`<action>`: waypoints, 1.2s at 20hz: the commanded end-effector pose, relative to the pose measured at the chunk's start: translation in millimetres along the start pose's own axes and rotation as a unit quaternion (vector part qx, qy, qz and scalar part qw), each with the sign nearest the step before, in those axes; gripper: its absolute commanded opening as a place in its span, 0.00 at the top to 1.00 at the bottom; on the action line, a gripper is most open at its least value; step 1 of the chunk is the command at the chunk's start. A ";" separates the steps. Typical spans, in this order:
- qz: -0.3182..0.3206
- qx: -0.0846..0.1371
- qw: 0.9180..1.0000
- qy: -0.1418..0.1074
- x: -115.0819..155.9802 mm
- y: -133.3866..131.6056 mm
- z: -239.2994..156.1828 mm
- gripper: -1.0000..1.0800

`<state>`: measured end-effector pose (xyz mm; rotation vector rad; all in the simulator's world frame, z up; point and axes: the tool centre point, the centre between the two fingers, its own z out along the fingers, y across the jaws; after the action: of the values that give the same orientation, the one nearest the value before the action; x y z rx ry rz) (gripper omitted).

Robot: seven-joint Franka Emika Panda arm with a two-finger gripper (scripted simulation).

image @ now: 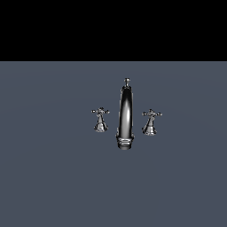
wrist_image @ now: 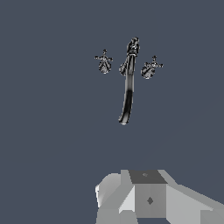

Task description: Turn on the faucet by rotating a designated handle.

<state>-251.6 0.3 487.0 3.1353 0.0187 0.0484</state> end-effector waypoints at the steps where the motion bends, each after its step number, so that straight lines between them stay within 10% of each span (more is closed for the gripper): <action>1: 0.017 0.017 1.000 -0.003 2.8 8.0 3.4 0.74; 4: -0.033 -0.021 0.998 -0.048 15.9 -17.1 59.1 0.52; 7: 0.001 -0.009 0.997 -0.082 26.9 -13.4 113.6 0.37; 12: 0.040 -0.015 0.992 -0.117 43.7 5.2 192.5 0.59; 16: -0.051 -0.015 0.994 -0.098 80.6 -57.6 225.6 0.55; 17: -0.016 0.007 0.995 -0.094 93.9 -20.0 234.9 0.53; 20: -0.098 0.004 0.990 -0.103 91.0 -59.9 266.5 0.61; 23: -0.139 0.011 0.988 -0.062 139.9 -71.9 277.9 0.66; 24: -0.179 0.012 0.982 -0.059 137.3 -114.8 290.5 0.57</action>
<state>-114.9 83.4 214.2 3.1117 0.4527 -0.1722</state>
